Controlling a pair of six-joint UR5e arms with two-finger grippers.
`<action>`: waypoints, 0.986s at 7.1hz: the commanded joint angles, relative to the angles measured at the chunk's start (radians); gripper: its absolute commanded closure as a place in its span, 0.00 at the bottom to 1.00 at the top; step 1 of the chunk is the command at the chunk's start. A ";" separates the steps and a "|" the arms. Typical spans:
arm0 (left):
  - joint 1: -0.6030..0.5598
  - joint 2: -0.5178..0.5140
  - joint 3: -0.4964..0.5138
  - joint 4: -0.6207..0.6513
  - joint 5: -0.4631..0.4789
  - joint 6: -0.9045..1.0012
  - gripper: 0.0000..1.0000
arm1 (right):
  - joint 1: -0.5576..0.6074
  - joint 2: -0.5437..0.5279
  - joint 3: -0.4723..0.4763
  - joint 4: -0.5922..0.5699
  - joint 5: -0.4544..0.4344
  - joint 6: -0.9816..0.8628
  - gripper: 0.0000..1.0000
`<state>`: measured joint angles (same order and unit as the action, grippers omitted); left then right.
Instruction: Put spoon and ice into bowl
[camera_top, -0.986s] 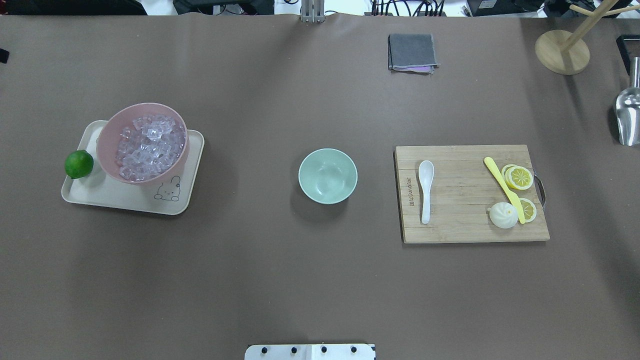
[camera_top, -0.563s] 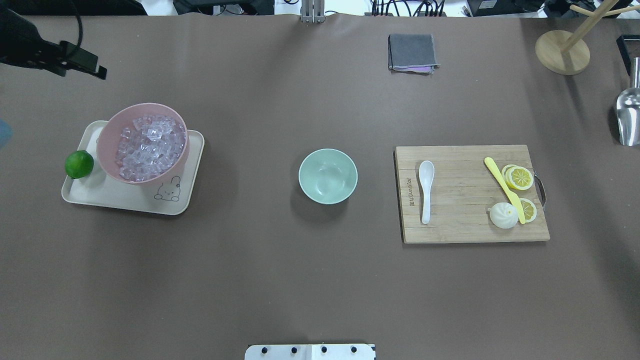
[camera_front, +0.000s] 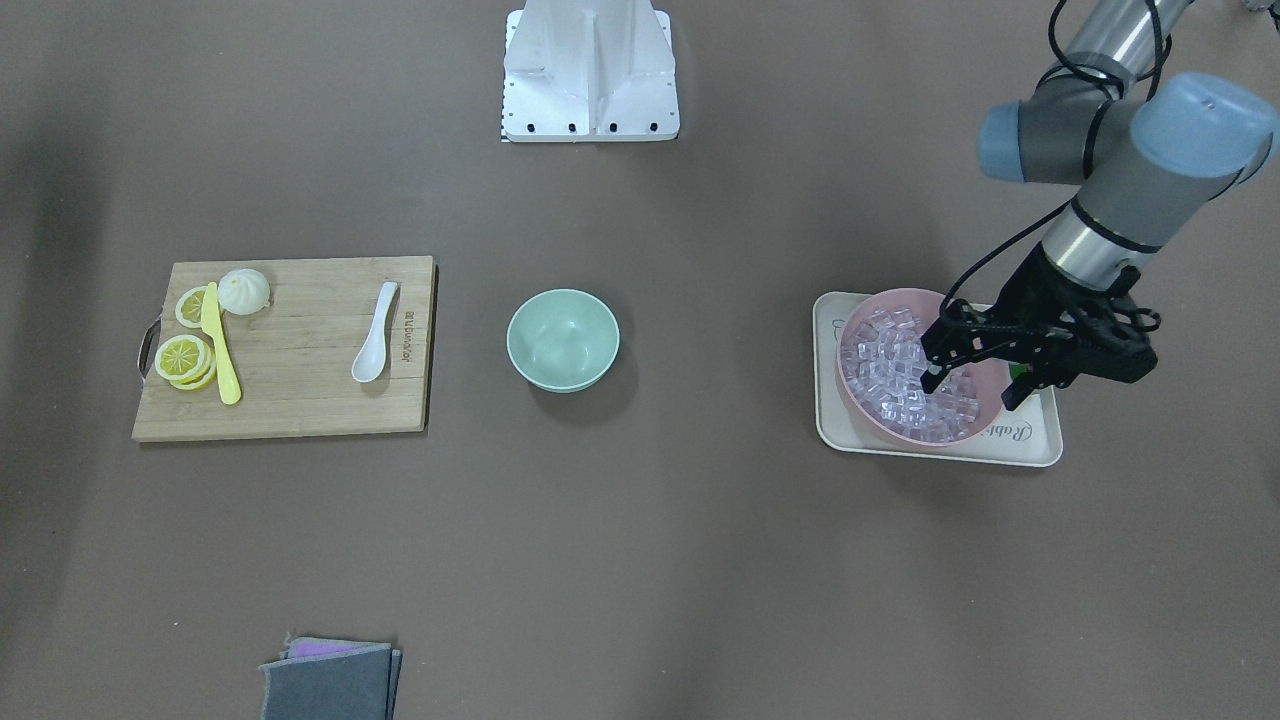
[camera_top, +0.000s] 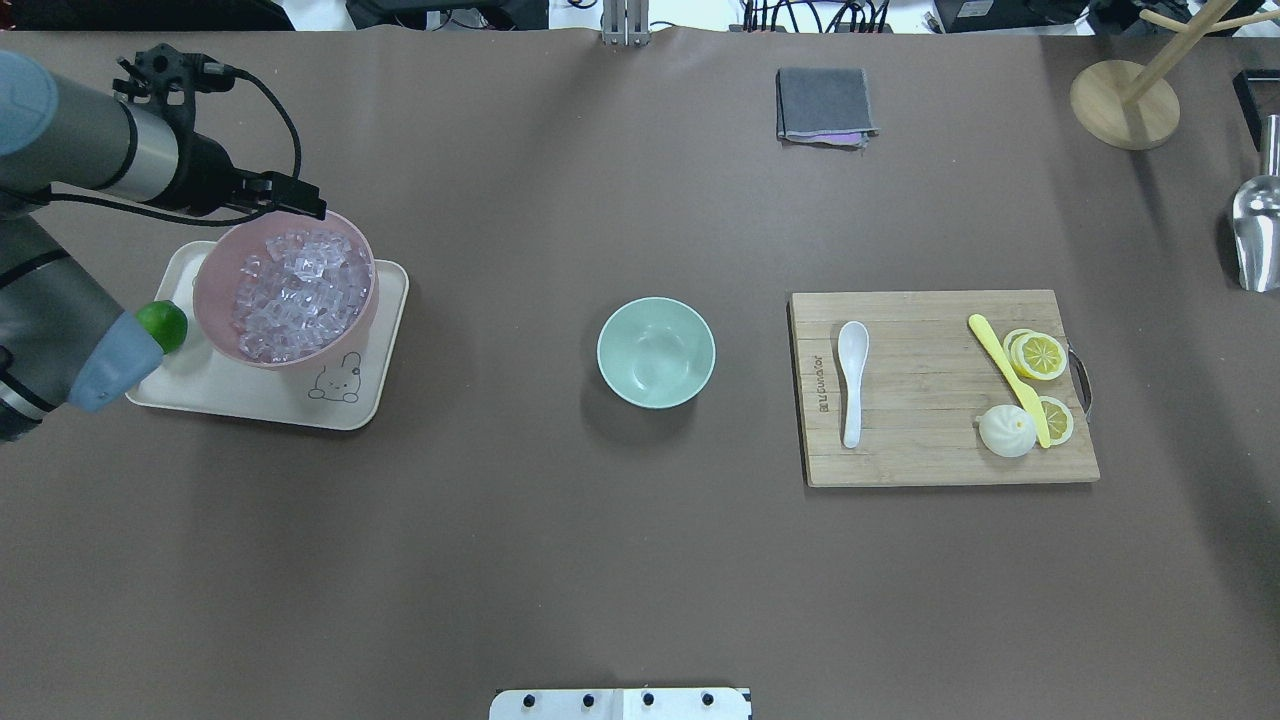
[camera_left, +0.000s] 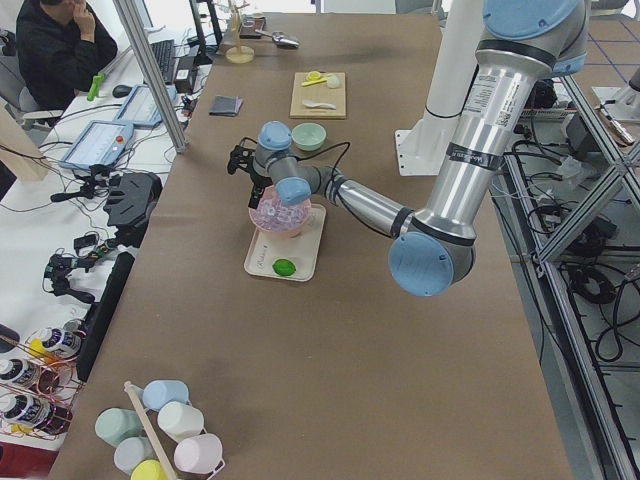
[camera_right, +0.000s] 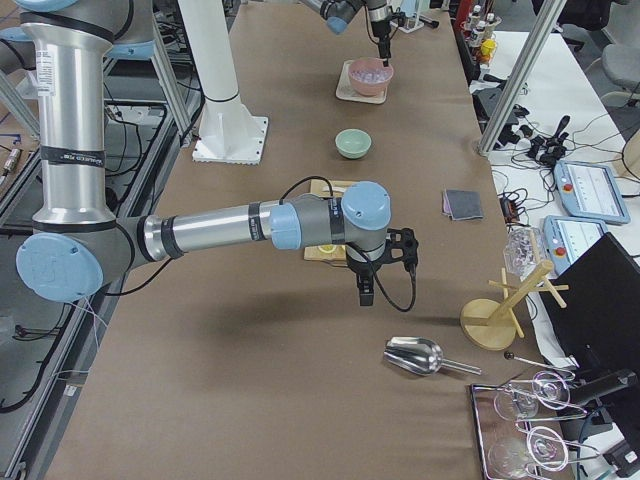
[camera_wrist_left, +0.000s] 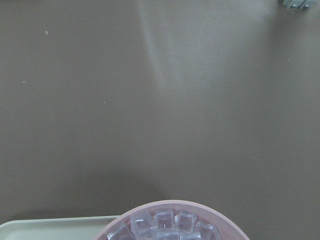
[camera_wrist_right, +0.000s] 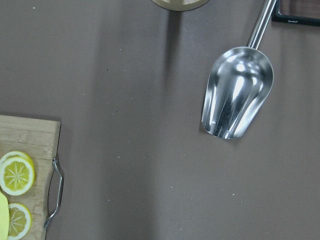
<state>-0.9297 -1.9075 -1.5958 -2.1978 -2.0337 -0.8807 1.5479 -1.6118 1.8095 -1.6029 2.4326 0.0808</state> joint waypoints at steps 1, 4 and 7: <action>0.035 -0.012 0.033 -0.016 0.012 -0.006 0.02 | -0.002 0.001 -0.005 0.005 0.026 0.016 0.00; 0.043 -0.019 0.059 -0.016 0.012 -0.006 0.16 | -0.002 0.003 -0.004 0.005 0.026 0.017 0.00; 0.045 -0.018 0.066 -0.016 0.010 -0.004 0.16 | -0.002 0.001 -0.004 0.005 0.028 0.031 0.00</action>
<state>-0.8863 -1.9254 -1.5330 -2.2135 -2.0228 -0.8856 1.5463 -1.6094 1.8054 -1.5988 2.4600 0.1058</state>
